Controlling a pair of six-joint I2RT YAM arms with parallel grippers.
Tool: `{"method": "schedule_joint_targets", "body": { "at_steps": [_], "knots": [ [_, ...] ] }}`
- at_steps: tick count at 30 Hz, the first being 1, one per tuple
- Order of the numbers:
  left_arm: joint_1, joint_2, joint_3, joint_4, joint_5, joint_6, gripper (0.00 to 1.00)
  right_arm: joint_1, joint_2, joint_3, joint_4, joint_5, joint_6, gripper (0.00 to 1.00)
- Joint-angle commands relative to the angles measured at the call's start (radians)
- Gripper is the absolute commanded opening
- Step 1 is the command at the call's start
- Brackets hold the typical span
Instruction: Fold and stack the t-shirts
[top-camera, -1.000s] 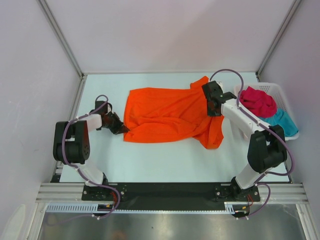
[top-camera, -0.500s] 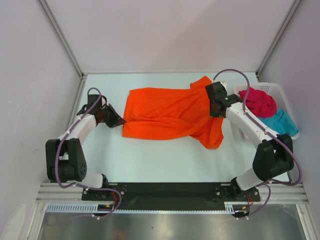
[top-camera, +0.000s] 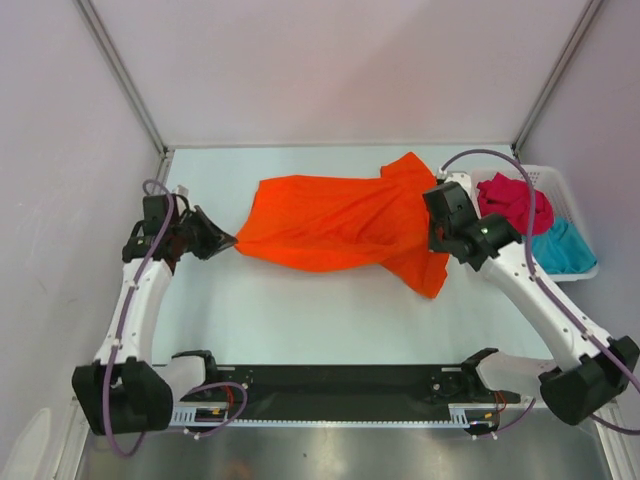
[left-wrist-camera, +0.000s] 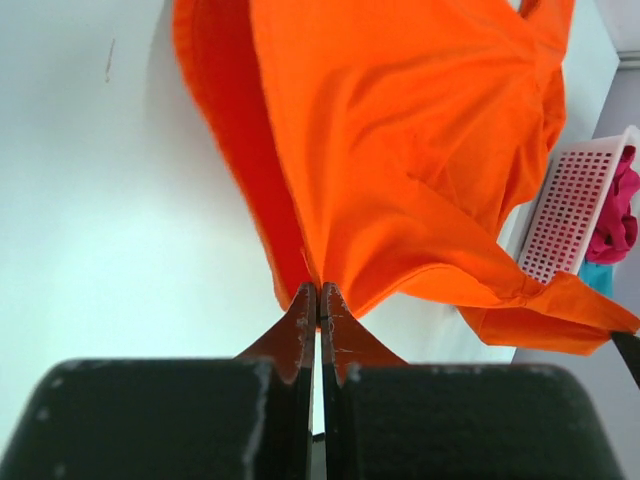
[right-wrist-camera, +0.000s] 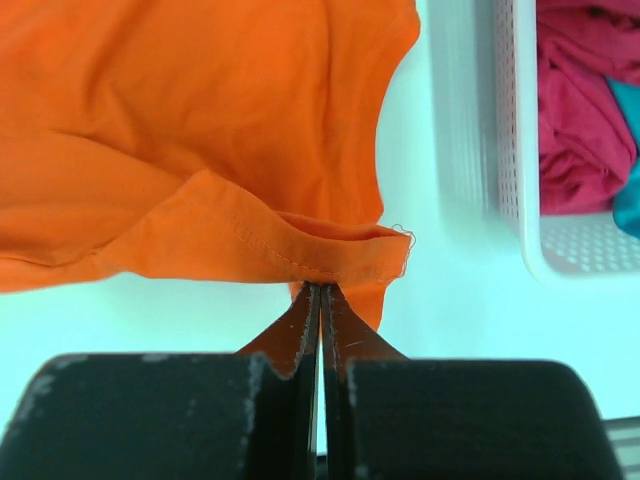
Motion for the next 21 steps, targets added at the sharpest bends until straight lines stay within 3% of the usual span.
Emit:
{"method": "schedule_joint_targets", "body": {
  "at_steps": [1,7,16,21],
  "knots": [
    [0.043,-0.109,0.070,-0.117,-0.003,0.047,0.00,0.061,-0.096,0.010,-0.128,0.044,0.086,0.00],
    [0.095,-0.176,0.016,-0.145,0.023,0.076,0.00,0.104,-0.172,-0.071,-0.200,0.033,0.166,0.00],
    [0.111,-0.178,-0.045,-0.119,0.023,0.079,0.00,0.112,-0.144,-0.069,-0.137,-0.020,0.140,0.00],
    [0.134,-0.089,-0.056,-0.054,0.039,0.070,0.01,-0.003,-0.019,-0.030,-0.041,-0.109,0.054,0.00]
  ]
}}
